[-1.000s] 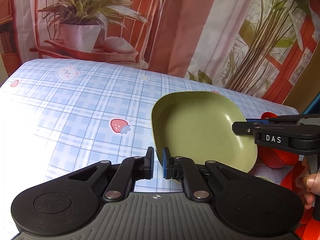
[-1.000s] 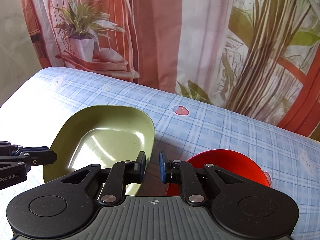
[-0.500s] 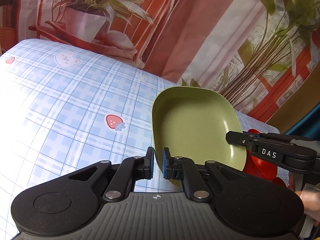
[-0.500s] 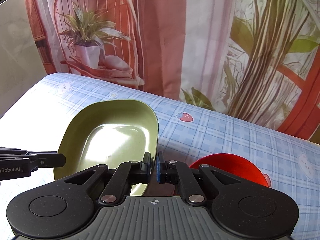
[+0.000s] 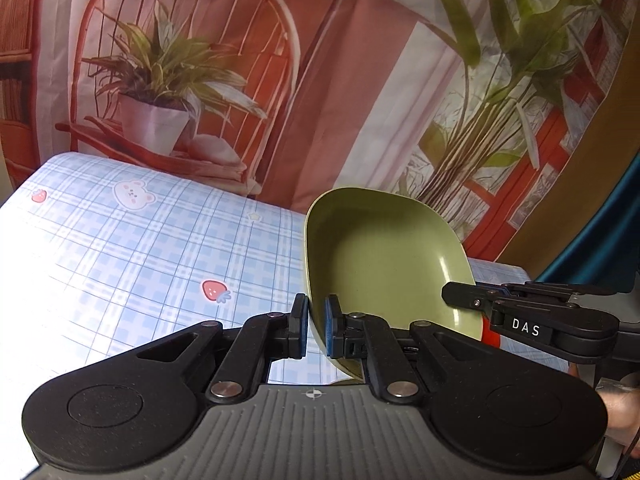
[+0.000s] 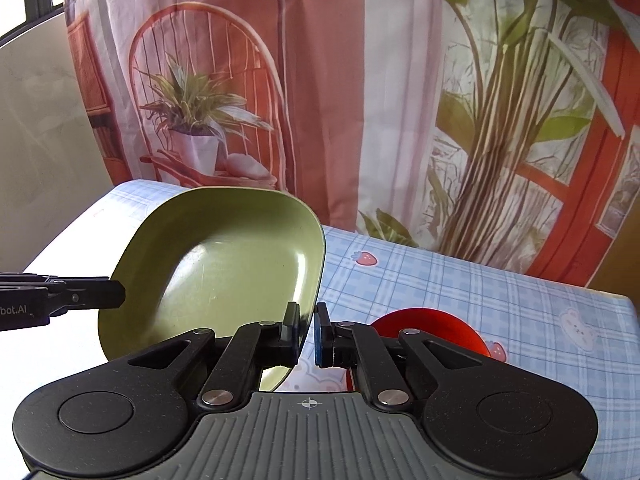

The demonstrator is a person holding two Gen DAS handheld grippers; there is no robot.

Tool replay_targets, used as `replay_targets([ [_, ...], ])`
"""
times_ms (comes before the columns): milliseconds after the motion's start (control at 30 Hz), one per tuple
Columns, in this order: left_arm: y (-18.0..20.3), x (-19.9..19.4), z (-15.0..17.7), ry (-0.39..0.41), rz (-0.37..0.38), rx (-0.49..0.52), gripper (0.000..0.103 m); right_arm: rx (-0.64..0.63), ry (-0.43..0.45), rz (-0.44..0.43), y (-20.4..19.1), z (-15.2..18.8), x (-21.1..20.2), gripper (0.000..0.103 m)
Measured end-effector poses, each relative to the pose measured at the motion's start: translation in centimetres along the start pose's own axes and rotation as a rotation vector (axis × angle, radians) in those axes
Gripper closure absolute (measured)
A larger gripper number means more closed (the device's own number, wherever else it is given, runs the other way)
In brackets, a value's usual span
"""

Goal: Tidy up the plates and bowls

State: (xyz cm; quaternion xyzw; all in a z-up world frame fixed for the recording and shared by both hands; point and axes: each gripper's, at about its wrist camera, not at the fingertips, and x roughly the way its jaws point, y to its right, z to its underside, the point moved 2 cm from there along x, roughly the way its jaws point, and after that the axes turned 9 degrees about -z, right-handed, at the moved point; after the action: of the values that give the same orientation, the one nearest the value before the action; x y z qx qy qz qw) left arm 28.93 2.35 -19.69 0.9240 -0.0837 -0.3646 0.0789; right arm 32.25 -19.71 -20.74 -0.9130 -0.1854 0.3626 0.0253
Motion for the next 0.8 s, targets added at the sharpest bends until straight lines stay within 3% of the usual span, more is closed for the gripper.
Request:
replay_targets([
  [267, 0.6, -2.7, 1.9, 0.0, -0.013, 0.024, 0.093, 0.009, 0.001, -0.002, -1.6, 1.8, -2.9, 0.096],
  [800, 0.9, -2.8, 8.2, -0.115, -0.074, 0.086, 0.093, 0.032, -0.081, 0.003, -2.8, 8.7, -4.3, 0.095],
])
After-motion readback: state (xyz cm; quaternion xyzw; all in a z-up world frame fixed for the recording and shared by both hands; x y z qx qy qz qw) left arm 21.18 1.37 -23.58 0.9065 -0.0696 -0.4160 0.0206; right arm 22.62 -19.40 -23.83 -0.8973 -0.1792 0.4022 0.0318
